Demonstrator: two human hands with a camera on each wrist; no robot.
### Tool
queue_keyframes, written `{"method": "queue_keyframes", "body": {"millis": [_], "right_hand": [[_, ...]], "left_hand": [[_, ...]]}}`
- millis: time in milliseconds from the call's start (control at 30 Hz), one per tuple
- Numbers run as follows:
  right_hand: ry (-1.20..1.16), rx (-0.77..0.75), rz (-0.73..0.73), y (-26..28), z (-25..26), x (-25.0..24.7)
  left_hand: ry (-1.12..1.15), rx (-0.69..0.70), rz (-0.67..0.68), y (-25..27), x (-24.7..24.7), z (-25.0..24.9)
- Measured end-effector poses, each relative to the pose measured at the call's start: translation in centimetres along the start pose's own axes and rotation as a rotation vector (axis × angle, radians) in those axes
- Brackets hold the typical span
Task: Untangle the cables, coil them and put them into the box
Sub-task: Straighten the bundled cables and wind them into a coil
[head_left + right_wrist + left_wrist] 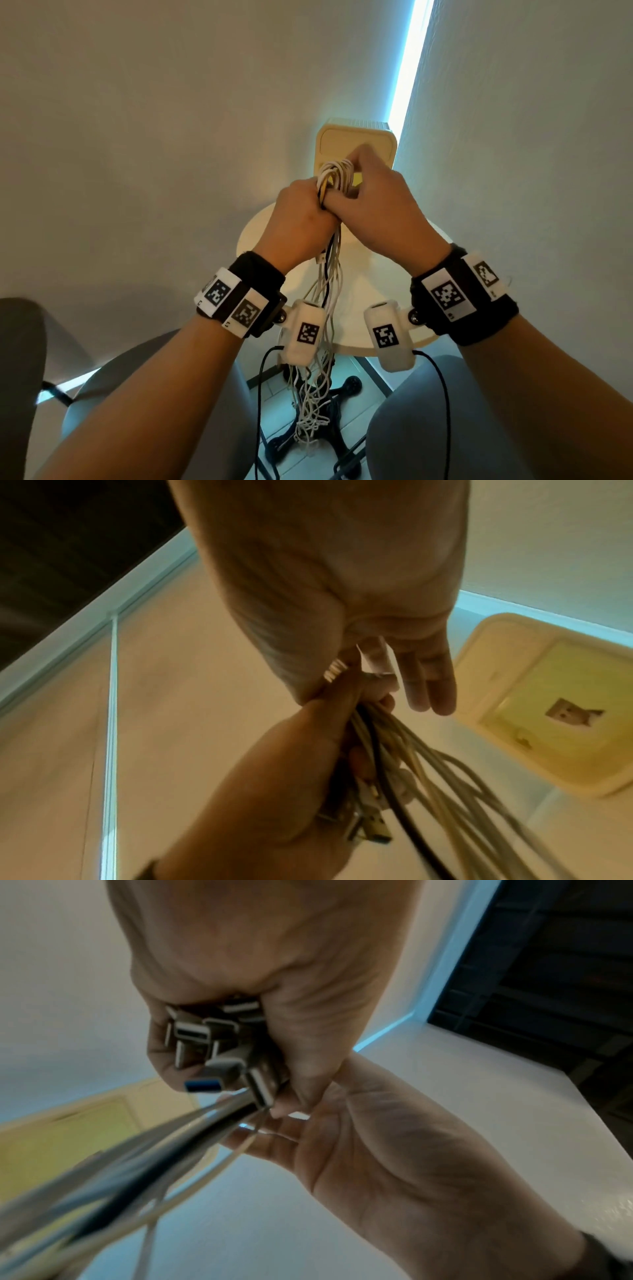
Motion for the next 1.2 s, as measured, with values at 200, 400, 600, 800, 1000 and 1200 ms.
{"method": "queue_keyframes", "body": {"millis": [200,400,600,800,1000,1200], "right_hand": [[0.162,-0.156,-0.082,-0.5,0.9,-0.6],[0.119,-0.122,-0.207,-1.1,1.1,-0.2],[0.13,-0.109,-0.141,-1.6,0.7,-0.1],[-0.199,-0.056,0.055,-2.1,-0.2,-0.3],[-1.032,-0.031,0.59,-2.2,-0.2,-1.5],[-0.961,0.223,0.383,-2.9,0.9,0.2]], "left_hand": [[0.039,0.006,-0.07,0.3,0.8,0.4],[0.116,0.029,-0.11,0.3,0.2,0.0],[0.193,-0.061,0.039,0.4,0.1,-0.2],[0.532,-0.205,0.264,1.0,1.1,0.3],[0.613,-0.266,0.255,1.9,2.2,-0.2],[0.552,-0.269,0.273,2.4,3.9,-0.1]]}}
Point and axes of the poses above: each hand's wrist, its own y-axis away from the middle knuckle, its own x-axis out of the palm, z = x × y, the point moved 3 cm from there along -y, towards the middle knuckle, and after that the axes turned 5 degrees about z, right-handed, at the moved point
